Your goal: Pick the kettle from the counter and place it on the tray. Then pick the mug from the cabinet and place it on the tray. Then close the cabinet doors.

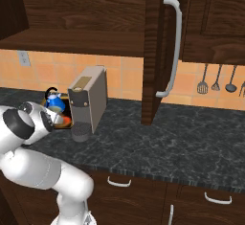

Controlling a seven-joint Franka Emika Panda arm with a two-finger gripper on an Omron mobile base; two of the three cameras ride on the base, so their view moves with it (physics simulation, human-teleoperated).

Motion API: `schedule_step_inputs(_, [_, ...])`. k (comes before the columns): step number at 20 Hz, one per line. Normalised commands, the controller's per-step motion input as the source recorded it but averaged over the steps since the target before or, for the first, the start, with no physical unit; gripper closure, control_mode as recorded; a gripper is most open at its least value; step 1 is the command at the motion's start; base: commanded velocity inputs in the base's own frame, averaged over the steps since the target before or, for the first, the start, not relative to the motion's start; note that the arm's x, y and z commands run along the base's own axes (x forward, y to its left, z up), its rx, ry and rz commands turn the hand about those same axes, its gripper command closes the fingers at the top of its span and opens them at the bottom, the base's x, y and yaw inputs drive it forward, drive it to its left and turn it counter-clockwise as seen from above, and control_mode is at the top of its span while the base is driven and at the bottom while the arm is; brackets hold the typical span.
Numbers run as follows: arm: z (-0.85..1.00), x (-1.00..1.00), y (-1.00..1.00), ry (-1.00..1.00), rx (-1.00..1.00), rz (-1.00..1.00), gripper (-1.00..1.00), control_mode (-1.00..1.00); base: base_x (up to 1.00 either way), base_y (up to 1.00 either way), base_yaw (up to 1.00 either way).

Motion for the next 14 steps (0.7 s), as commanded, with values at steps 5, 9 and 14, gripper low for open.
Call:
schedule_step_inputs(5, [-0.27,0.16,0.17,0.00,-0.09,-0.11,1.00,-1.00,0.00,0.00,0.00])
schedule_step_inputs(9, [-0.27,0.13,0.16,0.00,-0.05,-0.09,1.00,-1.00,0.00,0.00,0.00])
schedule_step_inputs(14, [-0.34,0.19,0.16,0.02,-0.06,-0.09,1.00,-1.00,0.00,0.00,0.00])
